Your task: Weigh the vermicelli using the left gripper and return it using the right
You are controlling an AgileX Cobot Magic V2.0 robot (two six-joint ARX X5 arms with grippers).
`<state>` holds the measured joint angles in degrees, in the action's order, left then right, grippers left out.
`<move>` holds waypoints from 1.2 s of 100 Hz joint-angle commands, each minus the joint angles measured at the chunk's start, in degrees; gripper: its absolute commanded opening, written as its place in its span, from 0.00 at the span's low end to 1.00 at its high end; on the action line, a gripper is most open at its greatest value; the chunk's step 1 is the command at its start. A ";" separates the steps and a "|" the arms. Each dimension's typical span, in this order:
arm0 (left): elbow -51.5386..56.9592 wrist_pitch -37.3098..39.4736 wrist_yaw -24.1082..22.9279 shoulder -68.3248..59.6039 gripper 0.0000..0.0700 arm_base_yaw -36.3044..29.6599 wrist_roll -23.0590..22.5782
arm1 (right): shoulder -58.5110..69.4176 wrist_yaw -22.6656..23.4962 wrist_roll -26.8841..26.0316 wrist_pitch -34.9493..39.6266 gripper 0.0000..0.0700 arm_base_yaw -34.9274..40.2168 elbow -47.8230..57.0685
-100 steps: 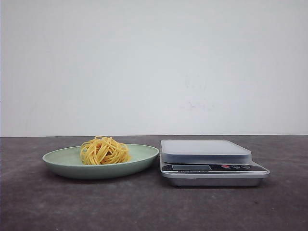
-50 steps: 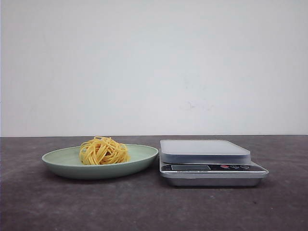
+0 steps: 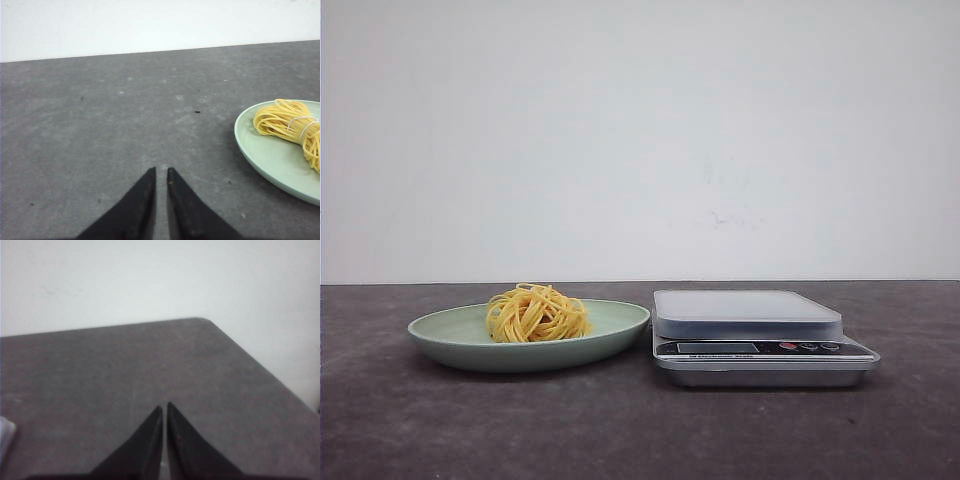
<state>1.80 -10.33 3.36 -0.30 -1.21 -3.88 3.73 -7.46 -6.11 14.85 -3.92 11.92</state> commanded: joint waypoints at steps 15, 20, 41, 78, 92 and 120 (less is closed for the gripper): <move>-1.01 -0.37 0.28 0.11 0.01 -0.02 -0.55 | -3.28 0.42 0.83 -4.02 0.01 -1.53 -7.52; -1.01 -0.37 0.28 0.11 0.01 -0.02 -0.55 | -3.50 0.57 1.31 -4.98 0.01 -1.51 -8.87; -1.01 -0.37 0.28 0.11 0.01 -0.02 -0.55 | -3.50 4.11 4.96 -5.22 0.01 -1.51 -11.21; -1.01 -0.37 0.28 0.11 0.01 -0.02 -0.55 | -3.50 8.11 6.32 -4.81 0.01 -1.46 -11.21; -1.01 -0.37 0.28 0.11 0.01 -0.02 -0.55 | -3.50 7.93 6.32 -6.10 0.01 -1.46 -11.17; -1.01 -0.37 0.28 0.11 0.01 -0.02 -0.55 | -3.50 7.91 6.32 -6.08 0.01 -1.46 -11.17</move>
<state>1.80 -10.33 3.38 -0.30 -1.21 -3.88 0.36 0.43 -0.19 9.56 -5.32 0.97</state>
